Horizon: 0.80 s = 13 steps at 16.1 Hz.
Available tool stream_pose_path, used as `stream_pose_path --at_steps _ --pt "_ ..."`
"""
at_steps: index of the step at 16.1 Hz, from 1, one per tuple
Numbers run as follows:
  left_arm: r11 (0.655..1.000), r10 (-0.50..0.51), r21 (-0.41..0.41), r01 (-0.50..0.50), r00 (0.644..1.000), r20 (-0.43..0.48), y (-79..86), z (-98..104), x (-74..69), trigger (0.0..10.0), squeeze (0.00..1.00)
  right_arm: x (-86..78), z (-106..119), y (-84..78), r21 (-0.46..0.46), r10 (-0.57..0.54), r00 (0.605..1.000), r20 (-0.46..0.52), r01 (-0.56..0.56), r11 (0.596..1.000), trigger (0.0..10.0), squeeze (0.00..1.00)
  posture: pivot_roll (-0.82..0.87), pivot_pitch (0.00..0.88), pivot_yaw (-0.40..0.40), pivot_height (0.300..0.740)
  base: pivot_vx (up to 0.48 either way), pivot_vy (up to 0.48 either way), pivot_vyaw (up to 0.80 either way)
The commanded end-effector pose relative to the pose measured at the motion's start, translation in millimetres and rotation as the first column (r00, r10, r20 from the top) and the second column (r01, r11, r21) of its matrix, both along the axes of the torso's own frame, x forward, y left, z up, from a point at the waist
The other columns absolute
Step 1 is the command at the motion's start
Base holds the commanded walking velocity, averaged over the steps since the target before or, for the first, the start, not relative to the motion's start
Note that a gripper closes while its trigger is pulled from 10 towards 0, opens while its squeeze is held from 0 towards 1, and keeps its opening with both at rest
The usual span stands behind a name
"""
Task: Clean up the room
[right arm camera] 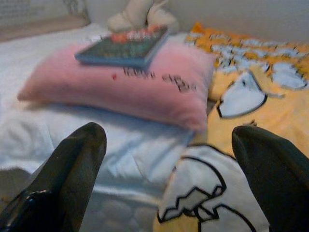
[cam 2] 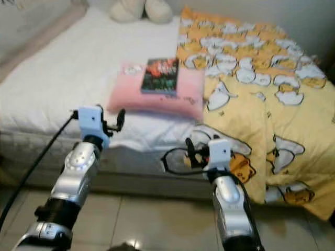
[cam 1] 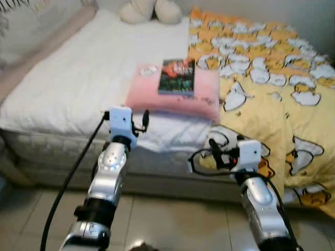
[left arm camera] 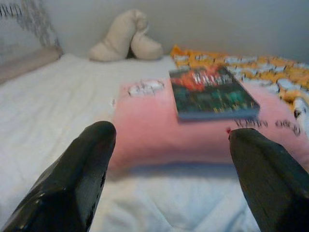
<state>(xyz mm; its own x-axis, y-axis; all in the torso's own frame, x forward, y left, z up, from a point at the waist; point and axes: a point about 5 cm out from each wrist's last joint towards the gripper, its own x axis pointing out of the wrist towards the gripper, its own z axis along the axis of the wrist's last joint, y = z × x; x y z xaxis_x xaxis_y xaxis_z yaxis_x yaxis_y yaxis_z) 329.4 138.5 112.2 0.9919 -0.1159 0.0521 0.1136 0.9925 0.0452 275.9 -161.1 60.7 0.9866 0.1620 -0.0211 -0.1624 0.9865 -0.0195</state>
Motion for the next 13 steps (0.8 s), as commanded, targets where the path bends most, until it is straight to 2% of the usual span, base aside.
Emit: stream_pose_path --at_steps 1,2,9,13 --pt "1.000 -0.009 -0.001 0.009 1.000 0.022 -1.9 5.7 2.8 10.0 0.00 1.9 4.5 -3.2 -0.012 -0.003 1.000 0.020 0.004 1.000 10.0 0.00 0.06 0.000 0.007 0.740 0.450 0.000 0.00" --pt "1.000 -0.012 -0.003 0.012 1.000 0.025 -2.2 5.9 3.1 10.0 0.00 2.2 4.3 -3.5 -0.014 -0.004 1.000 0.019 0.004 1.000 10.0 0.00 0.06 0.000 0.006 0.740 0.450 0.000 0.00" --pt "1.000 -0.018 -0.001 0.018 0.999 0.030 -5.5 5.3 2.4 10.0 0.00 2.9 4.2 -6.6 -0.028 -0.004 1.000 0.018 0.005 1.000 10.0 0.00 0.06 0.000 0.003 0.740 0.465 0.000 -0.78" --pt "1.000 -0.012 -0.002 0.012 0.999 0.040 -6.2 7.0 3.3 10.0 0.00 3.0 4.7 -6.5 -0.027 0.001 1.000 0.023 -0.001 1.000 10.0 0.00 0.06 0.000 0.003 0.740 0.480 0.000 0.00"
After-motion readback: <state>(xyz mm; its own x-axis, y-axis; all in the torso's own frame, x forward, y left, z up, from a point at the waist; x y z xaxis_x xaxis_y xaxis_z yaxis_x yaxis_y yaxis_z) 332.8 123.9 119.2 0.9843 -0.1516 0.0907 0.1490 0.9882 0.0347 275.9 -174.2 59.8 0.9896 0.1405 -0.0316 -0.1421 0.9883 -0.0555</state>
